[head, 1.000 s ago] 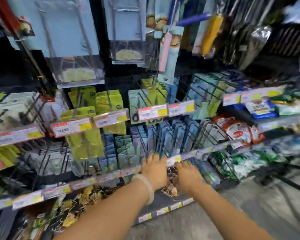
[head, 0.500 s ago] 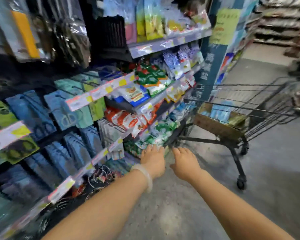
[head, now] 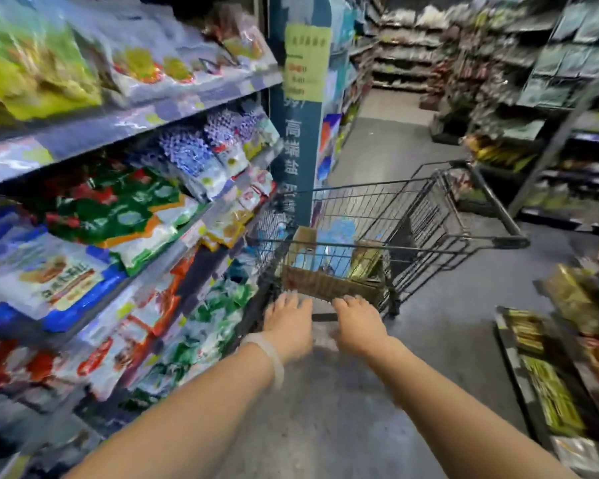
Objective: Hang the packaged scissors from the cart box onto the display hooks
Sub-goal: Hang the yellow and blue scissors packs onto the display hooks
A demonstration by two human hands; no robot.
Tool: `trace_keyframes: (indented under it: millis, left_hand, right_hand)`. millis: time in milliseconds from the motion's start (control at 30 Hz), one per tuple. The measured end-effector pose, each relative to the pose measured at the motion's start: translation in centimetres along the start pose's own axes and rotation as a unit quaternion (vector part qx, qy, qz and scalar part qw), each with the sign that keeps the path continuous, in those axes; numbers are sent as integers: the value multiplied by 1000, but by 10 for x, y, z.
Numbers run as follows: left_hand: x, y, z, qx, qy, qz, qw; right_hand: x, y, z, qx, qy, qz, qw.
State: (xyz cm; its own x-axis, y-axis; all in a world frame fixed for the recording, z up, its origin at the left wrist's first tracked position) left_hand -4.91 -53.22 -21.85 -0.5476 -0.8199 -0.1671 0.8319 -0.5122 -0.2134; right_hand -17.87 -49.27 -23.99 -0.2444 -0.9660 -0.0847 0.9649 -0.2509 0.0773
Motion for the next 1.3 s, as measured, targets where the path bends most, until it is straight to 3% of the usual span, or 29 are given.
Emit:
trace_keyframes:
  millis: [100,433,767,933,1067,1167,1300]
  left_hand:
    - [70,-18,18,6,-18,-23,1000]
    - [277,-64,29,49,15,-42,998]
    - [462,-82,5,7,98,14,995]
    - [519,-71,-39,-8,174,47,984]
    - [563,-58,-78,-30,226,66,971]
    - [588,-50,-109,-54,264,77,960]
    - [609,-43,-139,-92,307,81,944]
  right_hand:
    - [54,-38,17,5,-31,-19,999]
    - [232,-154,24,16,1,-46,999]
    - [404,-266,8,72,99,-109,986]
    - [443,-287,-64,118,237,-157,952]
    - [472,-296,-116,171,279,-218,919]
    - [494,-299,-153,239,273,-300,882]
    - [514,-304,-195,335,188,-429,817]
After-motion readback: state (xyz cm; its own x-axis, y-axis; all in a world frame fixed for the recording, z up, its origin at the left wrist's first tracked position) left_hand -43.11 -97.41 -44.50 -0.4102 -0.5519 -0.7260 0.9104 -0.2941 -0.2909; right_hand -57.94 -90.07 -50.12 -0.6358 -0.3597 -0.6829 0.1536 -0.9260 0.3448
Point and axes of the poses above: each hand's wrist, its own x-axis towards the middle knuckle, its own z-axis out of the back of the hand, y = z × x, the point moved 1 cm from there along x, towards the middle knuckle, and after that the axes turned 4 degrees about -y, right-handed, at the moved point
